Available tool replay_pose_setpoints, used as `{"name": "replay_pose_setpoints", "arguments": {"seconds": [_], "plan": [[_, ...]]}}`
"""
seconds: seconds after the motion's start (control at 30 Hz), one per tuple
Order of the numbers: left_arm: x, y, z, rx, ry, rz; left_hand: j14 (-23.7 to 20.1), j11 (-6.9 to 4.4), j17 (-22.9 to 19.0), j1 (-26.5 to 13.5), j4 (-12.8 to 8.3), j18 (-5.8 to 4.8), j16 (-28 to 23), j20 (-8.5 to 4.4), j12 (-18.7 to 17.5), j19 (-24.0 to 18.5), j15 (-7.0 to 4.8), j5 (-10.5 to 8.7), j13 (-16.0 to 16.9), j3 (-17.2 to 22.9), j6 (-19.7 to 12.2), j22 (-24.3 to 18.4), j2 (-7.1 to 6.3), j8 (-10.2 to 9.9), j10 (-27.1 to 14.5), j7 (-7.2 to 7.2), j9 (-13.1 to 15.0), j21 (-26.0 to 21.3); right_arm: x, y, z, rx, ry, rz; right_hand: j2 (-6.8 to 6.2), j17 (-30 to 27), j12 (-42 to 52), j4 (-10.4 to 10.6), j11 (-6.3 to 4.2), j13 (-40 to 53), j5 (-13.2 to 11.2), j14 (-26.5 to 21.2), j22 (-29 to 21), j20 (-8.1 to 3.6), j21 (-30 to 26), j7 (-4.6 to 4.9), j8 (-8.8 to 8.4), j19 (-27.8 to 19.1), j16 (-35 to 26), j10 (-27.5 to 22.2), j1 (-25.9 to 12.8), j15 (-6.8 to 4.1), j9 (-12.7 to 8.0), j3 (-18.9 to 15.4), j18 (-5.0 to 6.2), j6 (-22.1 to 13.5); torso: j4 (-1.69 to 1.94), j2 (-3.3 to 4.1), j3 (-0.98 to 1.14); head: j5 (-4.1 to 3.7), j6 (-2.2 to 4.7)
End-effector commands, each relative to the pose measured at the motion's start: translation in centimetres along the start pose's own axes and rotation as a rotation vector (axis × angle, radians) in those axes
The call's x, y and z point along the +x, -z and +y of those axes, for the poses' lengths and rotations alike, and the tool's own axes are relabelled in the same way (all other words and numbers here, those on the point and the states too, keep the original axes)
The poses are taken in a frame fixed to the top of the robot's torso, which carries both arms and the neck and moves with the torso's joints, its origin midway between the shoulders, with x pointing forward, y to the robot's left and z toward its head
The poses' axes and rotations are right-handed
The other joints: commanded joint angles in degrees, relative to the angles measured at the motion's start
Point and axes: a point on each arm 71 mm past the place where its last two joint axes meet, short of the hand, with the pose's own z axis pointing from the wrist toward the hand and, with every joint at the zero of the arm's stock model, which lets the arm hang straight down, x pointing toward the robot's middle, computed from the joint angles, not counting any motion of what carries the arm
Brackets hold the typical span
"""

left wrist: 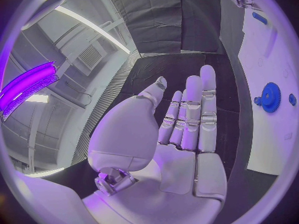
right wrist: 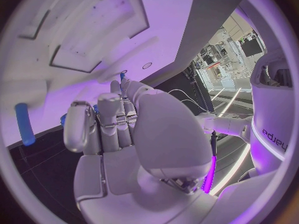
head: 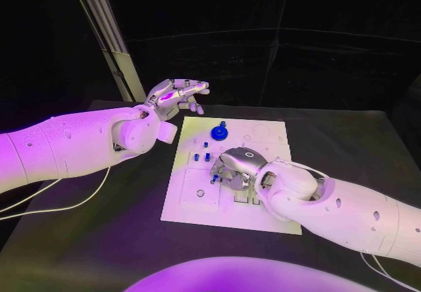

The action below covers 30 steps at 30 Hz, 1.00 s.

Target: Assemble the parts on the task board

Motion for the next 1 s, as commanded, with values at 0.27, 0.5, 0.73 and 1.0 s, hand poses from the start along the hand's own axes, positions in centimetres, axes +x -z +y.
{"name": "replay_pose_setpoints", "arguments": {"seconds": [0.27, 0.5, 0.73, 1.0], "plan": [[0.09, -0.07, -0.10, 0.003, 0.007, 0.007, -0.4, -0.01, 0.0, 0.3, -0.1, 0.76, 0.2, -0.03, 0.3, 0.4, 0.04, -0.08, -0.1, -0.3, -0.4, -0.1, 0.32, 0.4, -0.6, 0.00, 0.0, -0.2, 0.38, -0.24, 0.25, -0.018, 0.017, 0.034, 0.16, -0.1, -0.2, -0.1, 0.53, -0.1, 0.0, 0.6, 0.1, 0.19, 0.3, 0.21, 0.01, 0.4, 0.4, 0.0, -0.8, 0.07, 0.1, 0.5, -0.89, 0.3, 0.00, 0.01, 0.01, 0.25, -0.21], [0.08, -0.07, -0.09, 0.002, 0.007, 0.007, -0.4, -0.01, 0.0, 0.3, -0.1, 0.76, 0.2, -0.03, 0.3, 0.4, 0.04, -0.08, -0.1, -0.3, -0.4, -0.1, 0.32, 0.4, -0.6, 0.00, 0.0, -0.2, 0.46, -0.32, 0.30, -0.018, 0.023, 0.036, 0.16, -0.1, -0.2, -0.1, 0.53, -0.1, 0.0, 0.6, 0.1, 0.19, 0.3, 0.21, 0.01, 0.4, 0.4, 0.0, -0.8, 0.07, 0.1, 0.5, -0.89, 0.3, -0.01, 0.01, 0.01, 0.29, -0.23], [0.08, -0.06, -0.08, 0.000, 0.008, 0.009, -0.4, 0.00, -0.1, 0.3, -0.1, 0.76, 0.2, -0.03, 0.4, 0.4, 0.05, -0.07, -0.1, -0.4, -0.5, -0.1, 0.32, 0.4, -0.6, 0.03, 0.0, -0.2, 0.47, -0.45, 0.45, -0.020, 0.029, 0.032, 0.16, -0.1, -0.2, -0.1, 0.53, -0.1, 0.0, 0.6, 0.1, 0.19, 0.3, 0.21, 0.01, 0.4, 0.4, 0.0, -0.8, 0.07, 0.1, 0.5, -0.89, 0.3, 0.02, 0.04, 0.01, 0.29, -0.34], [0.04, -0.05, -0.08, -0.002, 0.008, 0.009, -0.5, 0.01, -0.1, 0.3, -0.1, 0.75, 0.2, -0.02, 0.4, 0.4, 0.06, -0.07, -0.1, -0.4, -0.5, -0.1, 0.33, 0.4, -0.7, 0.04, 0.0, -0.2, 0.29, -0.54, 0.80, -0.034, 0.027, 0.004, 0.16, 0.0, -0.2, -0.2, 0.53, -0.1, -0.1, 0.6, 0.1, 0.20, 0.3, 0.20, 0.00, 0.4, 0.5, 0.0, -0.8, 0.08, 0.1, 0.5, -0.90, 0.3, 0.01, 0.01, 0.00, 0.35, -0.36]]}}
